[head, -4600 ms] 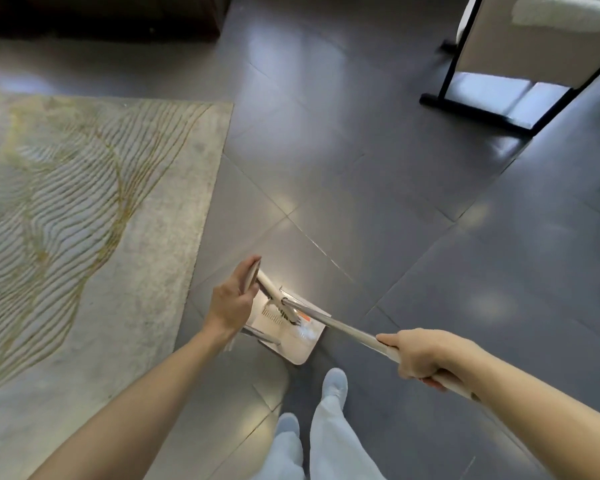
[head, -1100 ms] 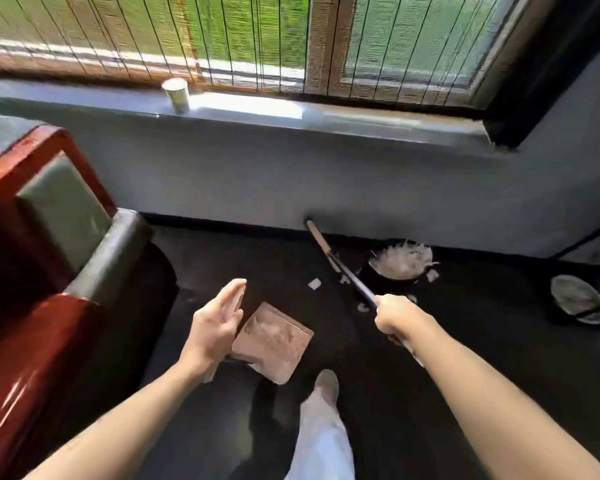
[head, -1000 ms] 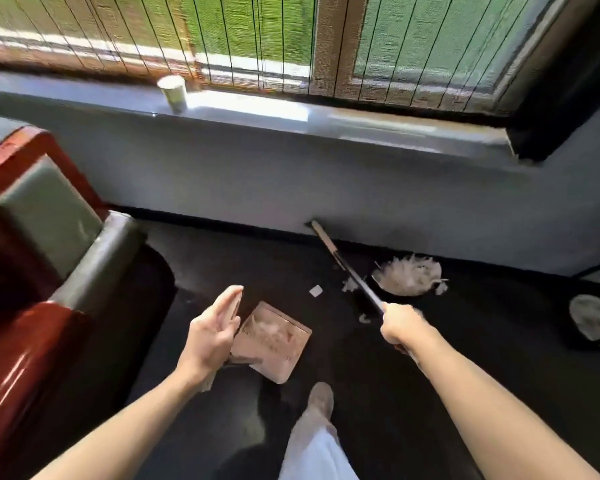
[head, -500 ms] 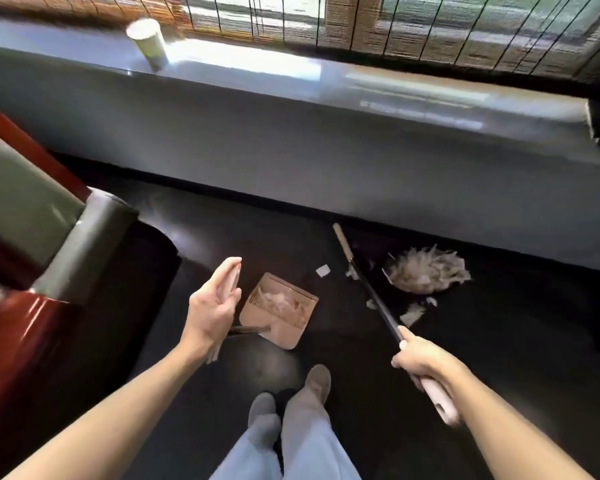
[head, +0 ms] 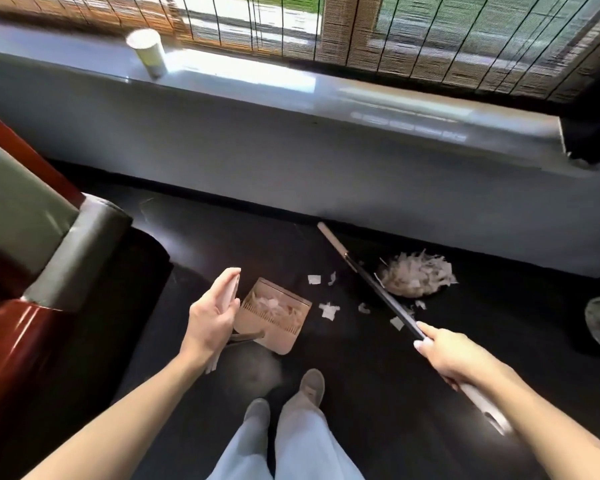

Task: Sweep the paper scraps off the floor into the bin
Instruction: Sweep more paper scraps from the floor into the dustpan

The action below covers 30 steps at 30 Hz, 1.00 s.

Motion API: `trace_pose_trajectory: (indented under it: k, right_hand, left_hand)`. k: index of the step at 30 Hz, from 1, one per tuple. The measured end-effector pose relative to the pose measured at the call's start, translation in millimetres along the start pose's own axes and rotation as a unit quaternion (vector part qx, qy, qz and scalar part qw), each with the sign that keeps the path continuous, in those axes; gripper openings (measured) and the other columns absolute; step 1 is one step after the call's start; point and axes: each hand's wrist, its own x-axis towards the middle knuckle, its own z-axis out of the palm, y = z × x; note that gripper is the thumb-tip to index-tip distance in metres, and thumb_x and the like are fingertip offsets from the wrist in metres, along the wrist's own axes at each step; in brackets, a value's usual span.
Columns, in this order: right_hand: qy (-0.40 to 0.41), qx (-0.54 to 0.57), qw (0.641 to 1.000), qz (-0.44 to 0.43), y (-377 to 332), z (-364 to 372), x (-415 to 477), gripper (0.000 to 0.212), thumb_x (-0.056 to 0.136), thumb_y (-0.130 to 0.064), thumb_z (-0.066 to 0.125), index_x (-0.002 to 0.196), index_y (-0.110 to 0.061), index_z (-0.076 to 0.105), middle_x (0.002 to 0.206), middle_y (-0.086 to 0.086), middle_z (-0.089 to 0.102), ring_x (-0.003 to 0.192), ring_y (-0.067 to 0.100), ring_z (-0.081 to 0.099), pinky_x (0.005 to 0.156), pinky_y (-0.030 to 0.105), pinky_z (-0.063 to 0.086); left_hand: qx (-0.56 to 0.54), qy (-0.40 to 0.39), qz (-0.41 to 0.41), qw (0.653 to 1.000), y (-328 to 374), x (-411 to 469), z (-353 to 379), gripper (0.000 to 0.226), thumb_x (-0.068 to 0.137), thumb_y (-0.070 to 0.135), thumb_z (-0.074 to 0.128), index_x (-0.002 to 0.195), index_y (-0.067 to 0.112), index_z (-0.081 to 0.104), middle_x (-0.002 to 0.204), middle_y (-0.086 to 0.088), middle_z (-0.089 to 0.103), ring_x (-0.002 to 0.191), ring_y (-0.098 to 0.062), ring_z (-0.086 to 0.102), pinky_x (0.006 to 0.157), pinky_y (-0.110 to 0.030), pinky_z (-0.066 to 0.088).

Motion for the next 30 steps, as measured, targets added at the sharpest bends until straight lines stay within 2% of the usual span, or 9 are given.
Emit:
trace_pose_trajectory:
  k: [2, 5, 12, 14, 16, 18, 22, 27, 30]
  right_hand:
    - [0.023, -0.013, 1.0, 0.007, -10, 9, 27, 0.051, 0.101, -0.03, 0.035, 0.151, -0.034, 0.024, 0.12, 0.011, 0.061, 0.103, 0.026, 0.061, 0.073, 0.026, 0.04]
    - [0.0, -0.017, 0.999, 0.029, -13, 40, 59, 0.052, 0.1, -0.024, 0.03, 0.151, -0.028, 0.021, 0.139, 0.012, 0.05, 0.106, 0.032, 0.056, 0.077, 0.03, 0.037]
    - [-0.074, -0.038, 0.996, 0.011, -13, 87, 27, 0.063, 0.099, -0.025, 0.038, 0.155, -0.021, 0.008, 0.139, 0.013, 0.05, 0.122, 0.029, 0.053, 0.091, 0.032, 0.043]
    - [-0.116, -0.051, 0.992, 0.02, -15, 90, 10, 0.069, 0.097, -0.017, 0.037, 0.155, -0.026, 0.0, 0.132, 0.008, 0.054, 0.113, 0.023, 0.057, 0.084, 0.028, 0.046]
    - [-0.131, 0.0, 0.991, 0.021, -12, 92, -10, 0.073, 0.093, -0.009, 0.035, 0.155, -0.031, 0.004, 0.094, 0.0, 0.056, 0.078, 0.016, 0.06, 0.064, 0.025, 0.049]
    - [-0.108, 0.048, 0.992, 0.031, -3, 95, -31, 0.077, 0.088, -0.005, 0.036, 0.153, -0.038, 0.011, 0.075, -0.001, 0.049, 0.055, 0.015, 0.055, 0.047, 0.025, 0.046]
    - [-0.066, 0.05, 0.995, 0.048, 16, 107, -68, 0.077, 0.088, -0.004, 0.036, 0.152, -0.04, 0.014, 0.097, 0.009, 0.063, 0.057, 0.019, 0.06, 0.043, 0.022, 0.046]
    - [-0.028, -0.037, 0.996, 0.072, 34, 152, -89, 0.073, 0.095, -0.005, 0.035, 0.153, -0.037, 0.005, 0.139, 0.01, 0.049, 0.115, 0.026, 0.058, 0.084, 0.031, 0.051]
    - [-0.04, -0.021, 0.994, 0.099, 38, 173, -78, 0.076, 0.092, -0.005, 0.038, 0.154, -0.033, 0.004, 0.142, 0.011, 0.045, 0.122, 0.03, 0.052, 0.094, 0.036, 0.047]
  left_hand:
    - [0.005, 0.001, 0.002, 1.0, 1, -2, 2, 0.052, 0.09, -0.005, 0.056, 0.131, 0.027, 0.054, 0.134, 0.008, 0.054, 0.124, 0.002, 0.046, 0.098, -0.001, 0.031]
    - [0.008, 0.004, -0.002, 1.0, 0, -1, 3, 0.051, 0.09, -0.004, 0.056, 0.132, 0.026, 0.053, 0.134, 0.009, 0.053, 0.128, -0.002, 0.045, 0.093, 0.004, 0.029]
    - [0.046, -0.001, 0.013, 0.999, 0, 5, 1, 0.05, 0.09, 0.002, 0.057, 0.132, 0.029, 0.052, 0.134, 0.008, 0.055, 0.123, -0.018, 0.053, 0.105, -0.037, 0.044]
    - [0.041, -0.017, 0.017, 0.999, 1, 0, 2, 0.051, 0.09, 0.001, 0.057, 0.134, 0.027, 0.052, 0.135, 0.007, 0.054, 0.126, -0.013, 0.049, 0.105, -0.018, 0.04]
    - [0.039, -0.031, 0.026, 0.998, 4, -10, 5, 0.05, 0.09, -0.001, 0.057, 0.133, 0.025, 0.052, 0.134, 0.007, 0.053, 0.126, -0.01, 0.047, 0.092, 0.003, 0.033]
    - [0.032, -0.05, 0.036, 0.998, 7, -22, 6, 0.05, 0.091, -0.002, 0.055, 0.133, 0.026, 0.052, 0.133, 0.009, 0.05, 0.125, -0.007, 0.045, 0.085, 0.008, 0.03]
    - [0.03, -0.086, 0.053, 0.994, 10, -45, 7, 0.052, 0.092, -0.002, 0.054, 0.135, 0.028, 0.049, 0.133, 0.014, 0.046, 0.124, -0.002, 0.04, 0.084, 0.008, 0.03]
    - [0.038, -0.124, 0.078, 0.988, 8, -78, 10, 0.052, 0.092, -0.001, 0.055, 0.138, 0.024, 0.048, 0.137, 0.012, 0.046, 0.128, -0.003, 0.04, 0.088, 0.007, 0.029]
    - [0.028, -0.126, 0.078, 0.989, 2, -96, 13, 0.053, 0.091, -0.002, 0.056, 0.136, 0.025, 0.051, 0.137, 0.009, 0.051, 0.129, -0.014, 0.048, 0.104, -0.015, 0.039]
